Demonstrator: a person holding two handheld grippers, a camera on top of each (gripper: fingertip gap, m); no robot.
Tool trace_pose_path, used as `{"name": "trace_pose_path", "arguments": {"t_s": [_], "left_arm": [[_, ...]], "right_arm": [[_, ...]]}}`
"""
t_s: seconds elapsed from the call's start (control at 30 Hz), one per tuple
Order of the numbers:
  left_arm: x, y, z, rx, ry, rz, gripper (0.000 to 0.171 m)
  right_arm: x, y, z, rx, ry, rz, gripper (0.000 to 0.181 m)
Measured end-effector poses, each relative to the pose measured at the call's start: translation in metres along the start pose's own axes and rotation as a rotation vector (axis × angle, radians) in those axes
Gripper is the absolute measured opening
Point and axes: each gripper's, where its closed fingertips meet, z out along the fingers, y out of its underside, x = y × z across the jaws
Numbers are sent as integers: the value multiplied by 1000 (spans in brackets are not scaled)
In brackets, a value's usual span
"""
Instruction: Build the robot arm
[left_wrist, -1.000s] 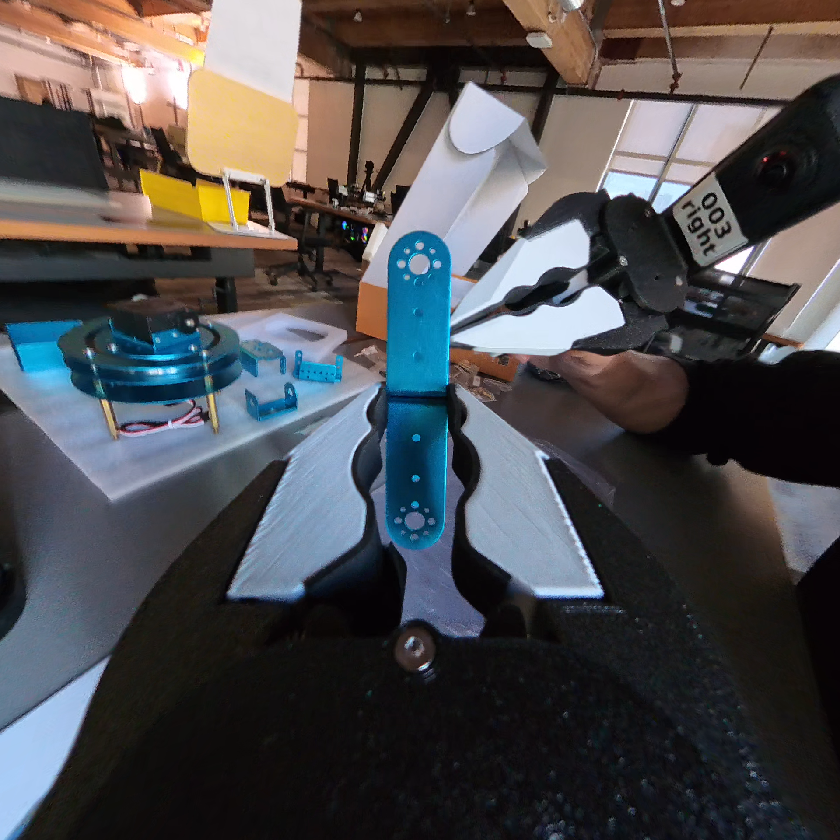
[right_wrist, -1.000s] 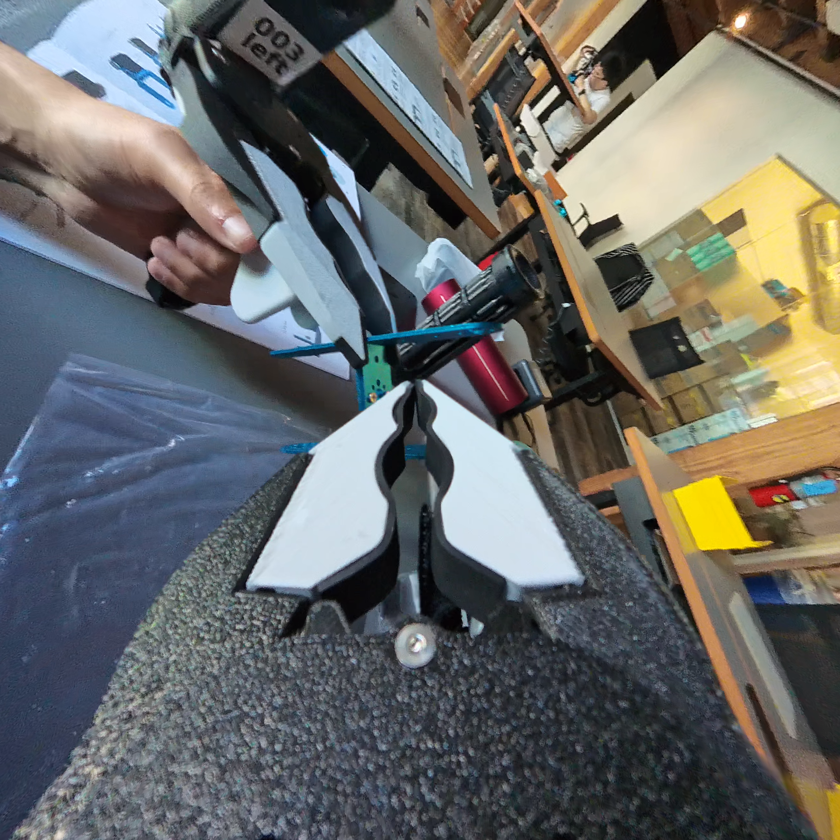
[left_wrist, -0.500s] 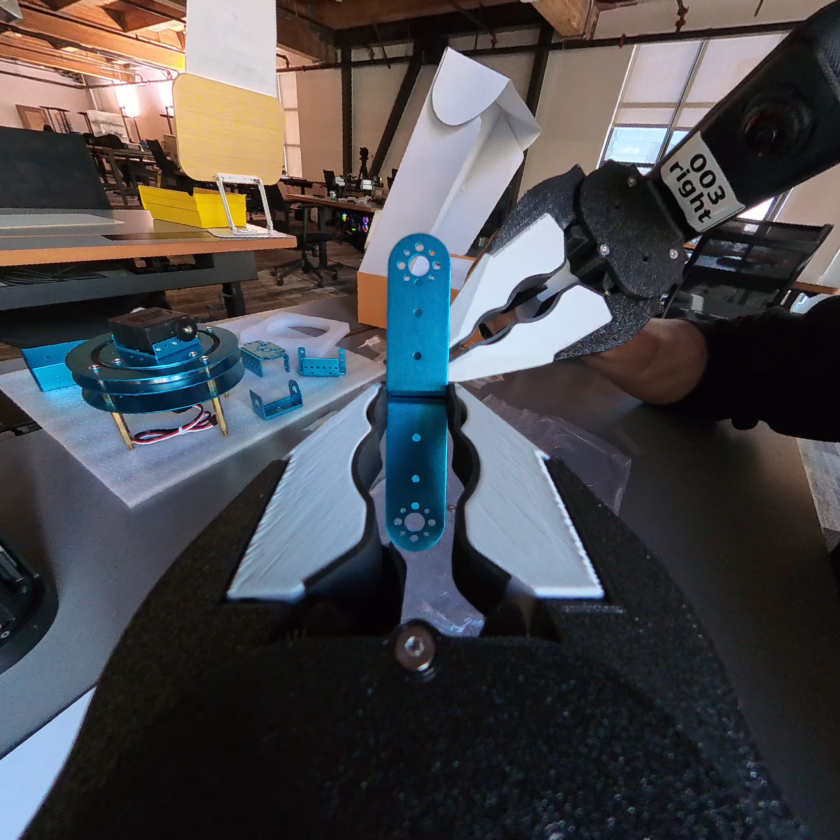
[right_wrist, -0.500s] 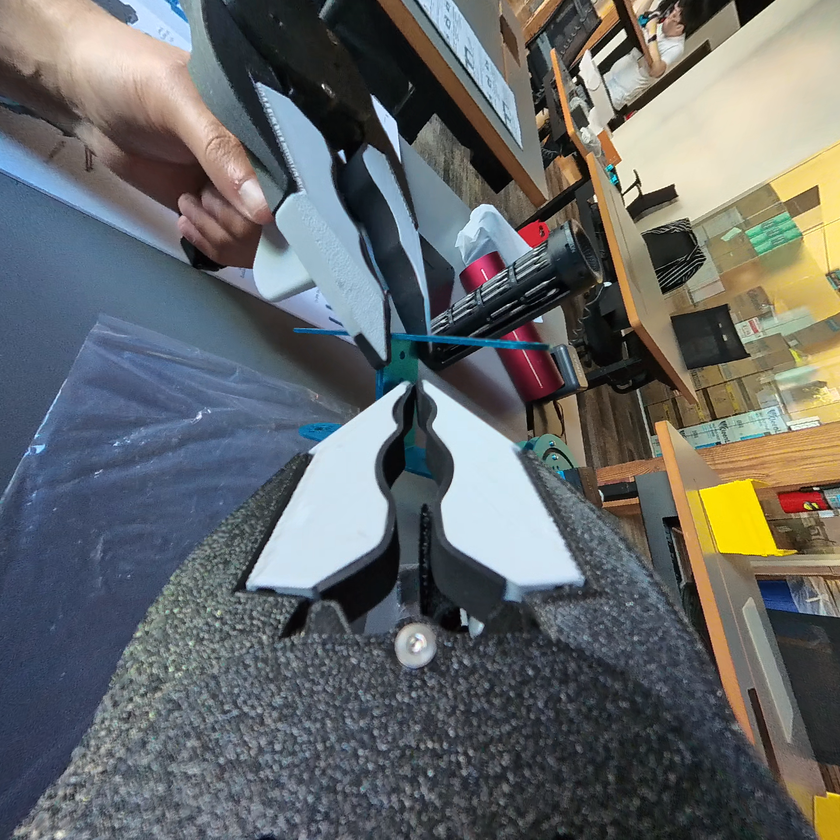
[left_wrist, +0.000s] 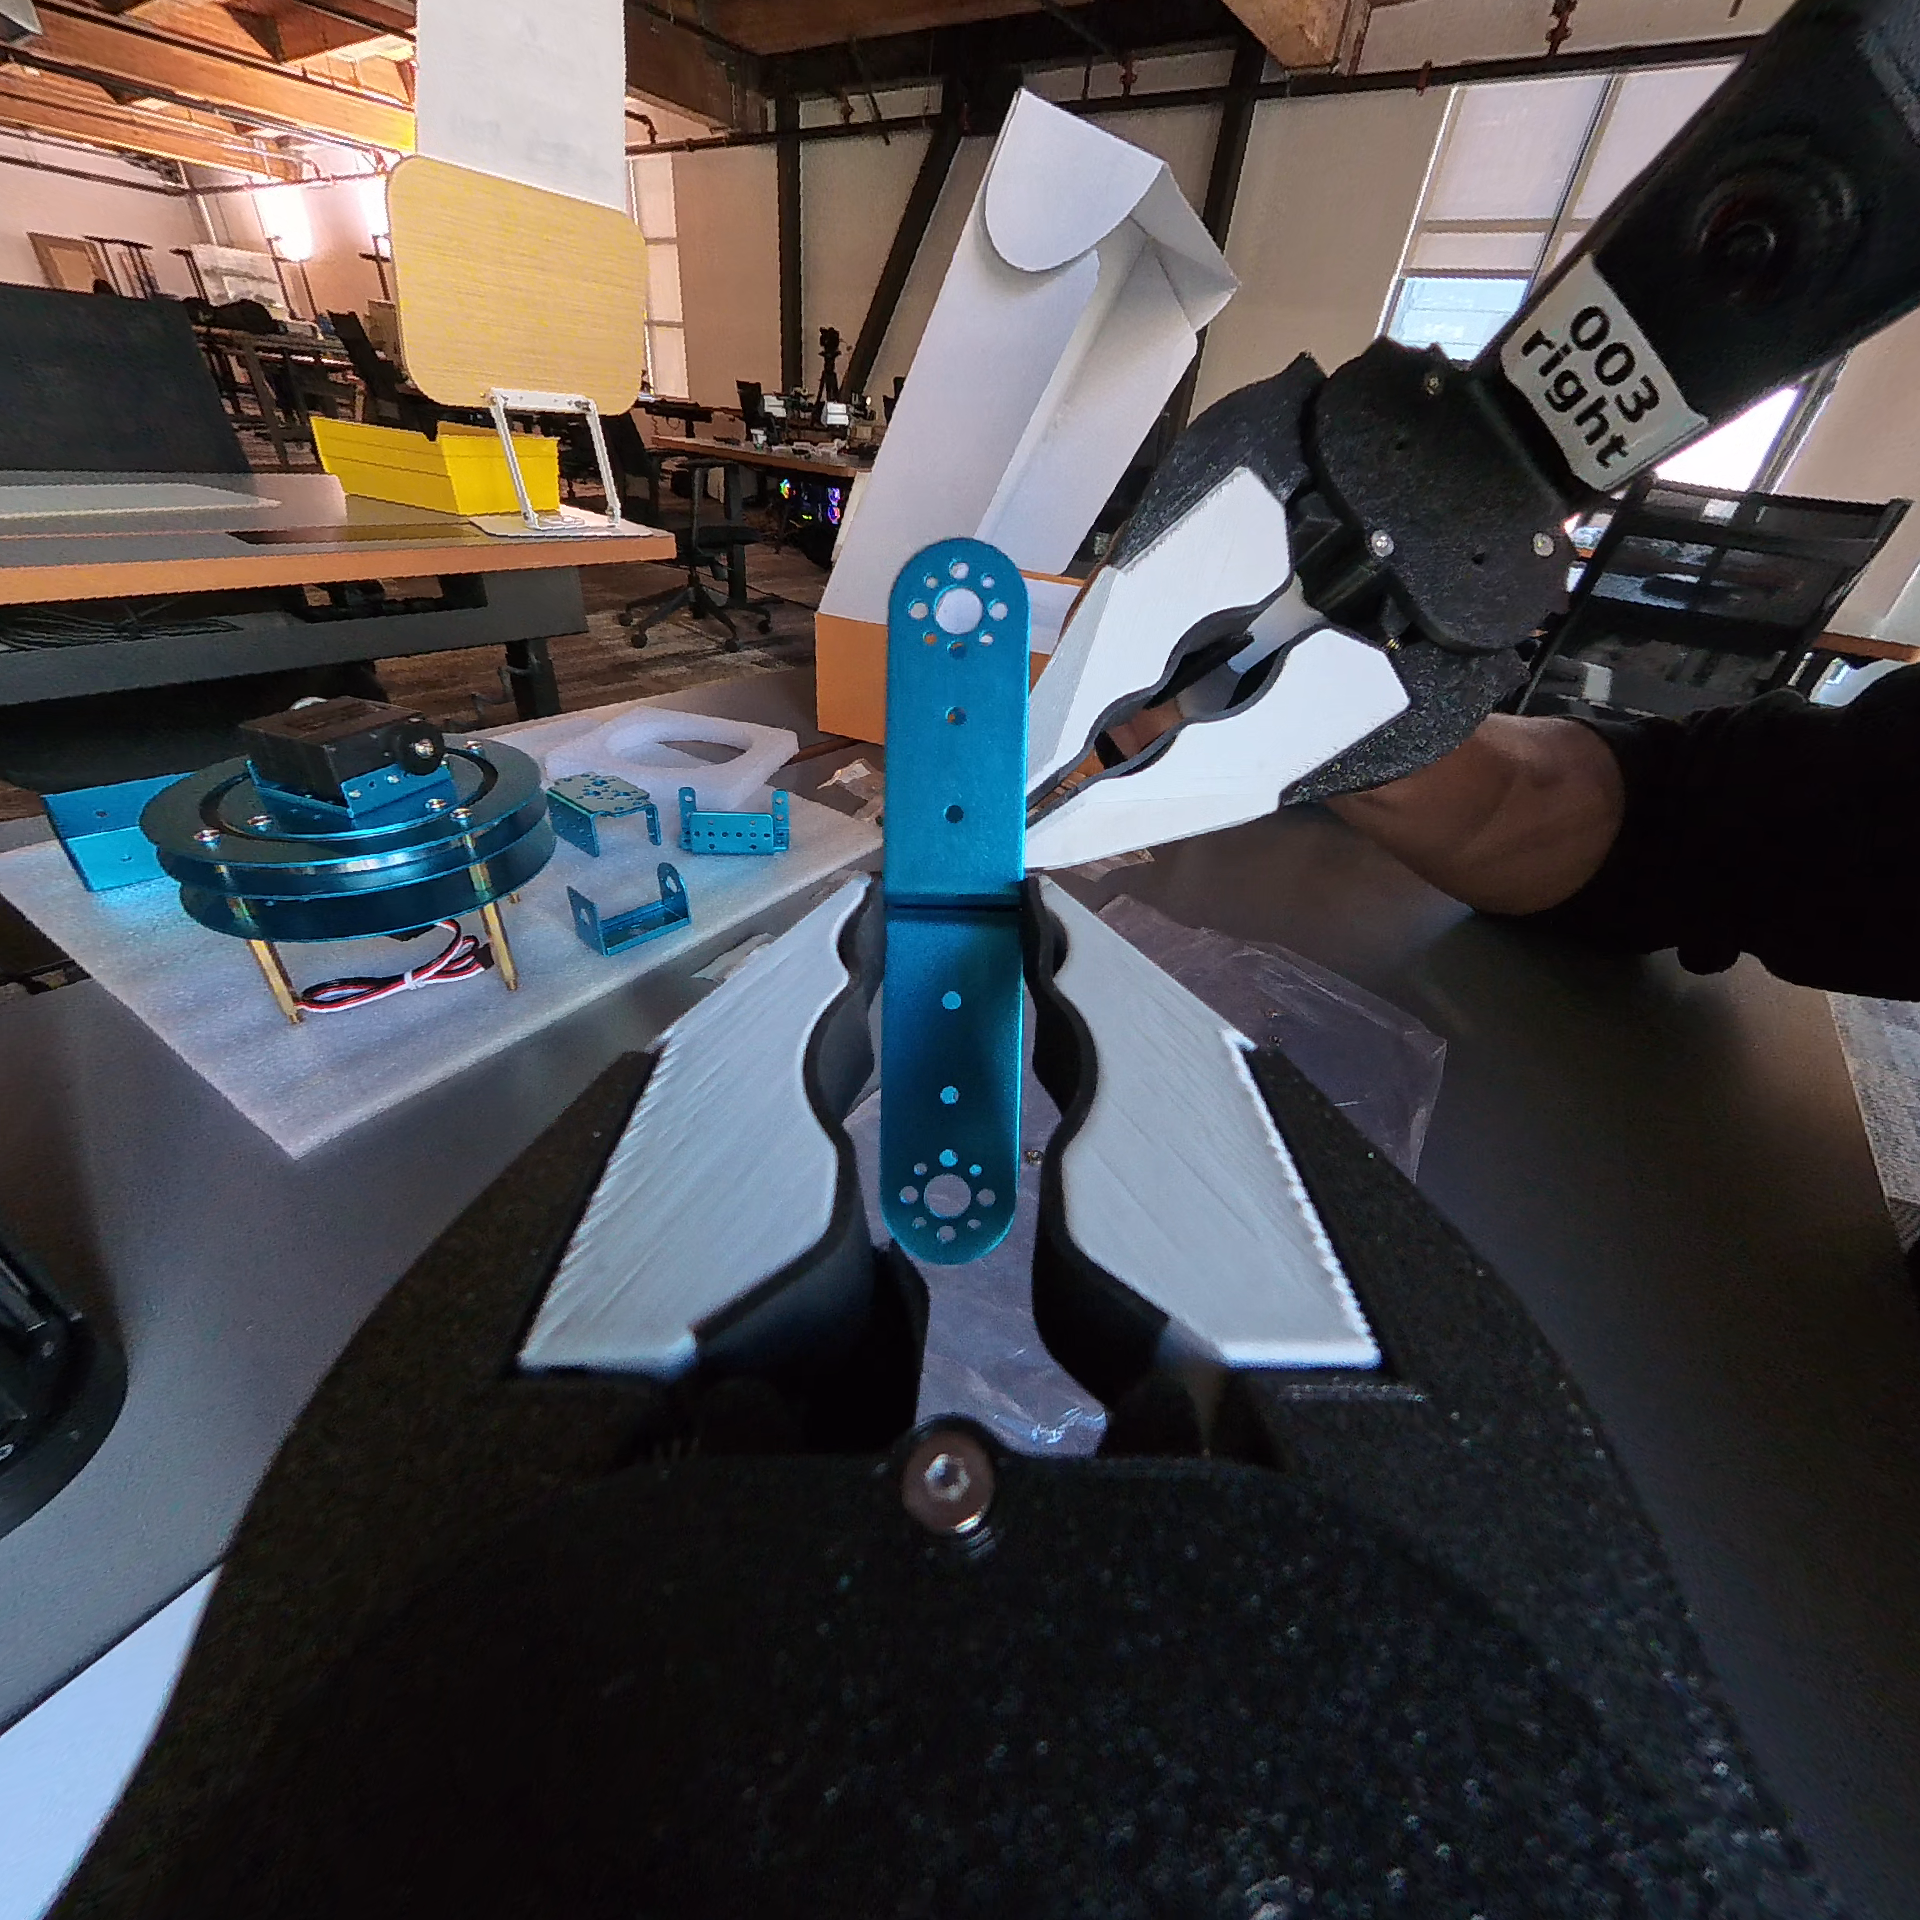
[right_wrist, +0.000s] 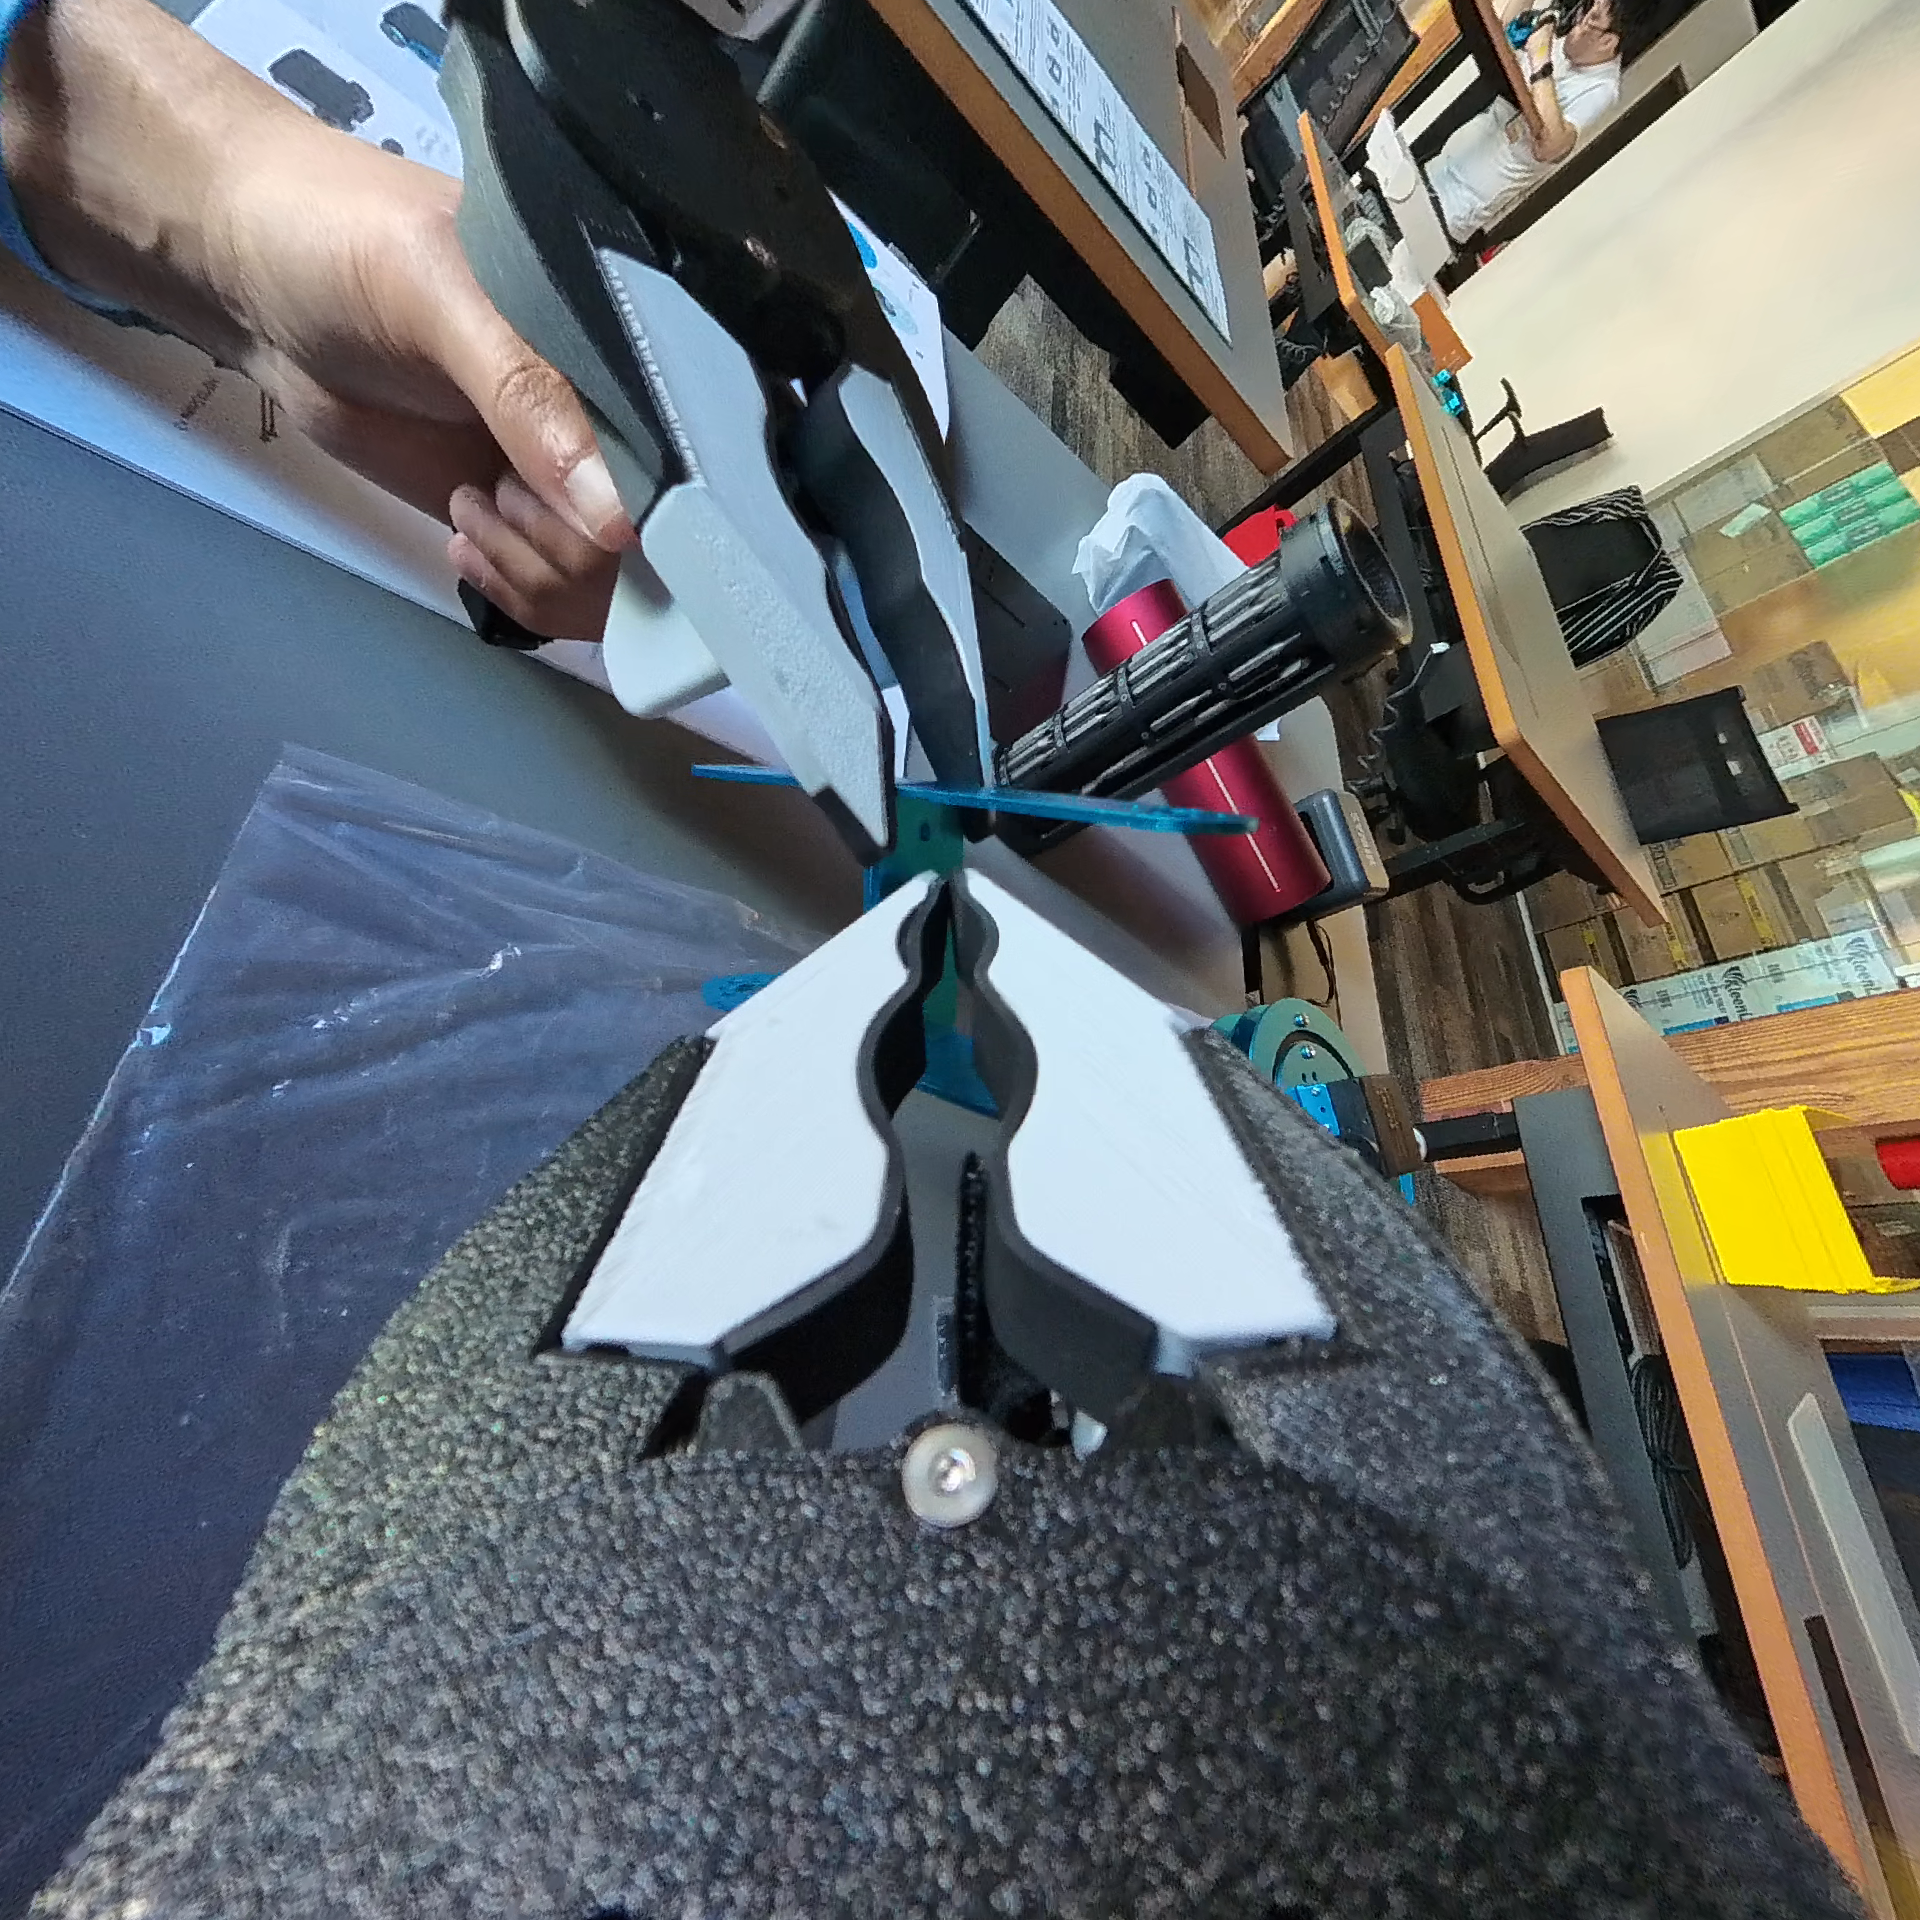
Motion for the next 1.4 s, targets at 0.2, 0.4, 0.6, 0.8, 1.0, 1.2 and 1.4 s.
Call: {"name": "trace_pose_path", "arguments": {"t_s": [0.2,0.4,0.6,0.8,1.0,1.2,1.4], "left_arm": [[0,0,0,-2,0,0,24],[0,-1,0,3,-3,-3,24],[2,0,2,2,3,-3,24],[1,0,2,0,-2,1,24],[-4,-3,-4,13,-25,15,24],[-30,-25,-39,106,-135,15,24],[-27,-37,-50,185,-100,-9,24]], "right_arm": [[0,2,0,-11,6,-8,0],[2,6,1,-28,2,-24,0],[0,5,0,-9,-17,2,0],[-3,5,2,-14,-30,10,0],[20,-4,-19,57,-6,97,0],[46,37,-23,65,-149,429,4],[20,34,-6,167,-325,547,15]]}}
